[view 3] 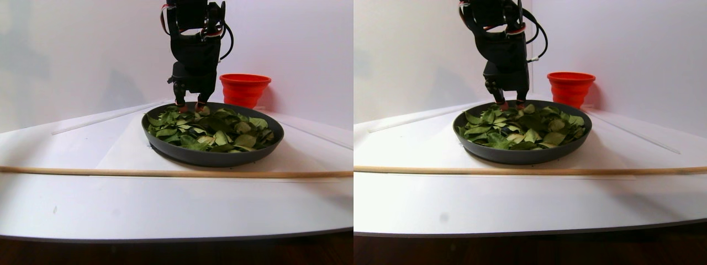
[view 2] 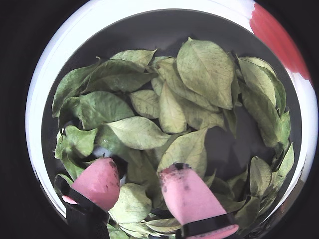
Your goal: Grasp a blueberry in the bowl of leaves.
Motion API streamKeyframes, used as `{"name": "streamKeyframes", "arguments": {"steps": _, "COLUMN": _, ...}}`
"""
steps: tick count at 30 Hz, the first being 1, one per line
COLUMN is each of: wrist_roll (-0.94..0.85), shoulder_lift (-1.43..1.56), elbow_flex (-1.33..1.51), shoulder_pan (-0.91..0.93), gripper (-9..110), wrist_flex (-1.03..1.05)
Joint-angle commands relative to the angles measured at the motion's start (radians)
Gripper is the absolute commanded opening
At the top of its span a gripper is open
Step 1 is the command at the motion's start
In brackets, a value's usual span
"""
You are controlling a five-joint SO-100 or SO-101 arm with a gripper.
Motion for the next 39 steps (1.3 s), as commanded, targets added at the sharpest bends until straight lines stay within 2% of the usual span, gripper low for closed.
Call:
{"name": "streamKeyframes", "arguments": {"steps": 1, "wrist_roll": 0.006, "shoulder_lift": 0.115, "elbow_flex": -0.011, "shoulder_pan": -0.003, "gripper": 16, "wrist_flex": 0.003}}
{"name": "streamKeyframes", "arguments": {"steps": 39, "wrist_roll": 0.032, "shoulder_lift": 0.032, "elbow_flex": -0.009, "shoulder_pan": -0.032, "gripper": 16, "wrist_flex": 0.003}}
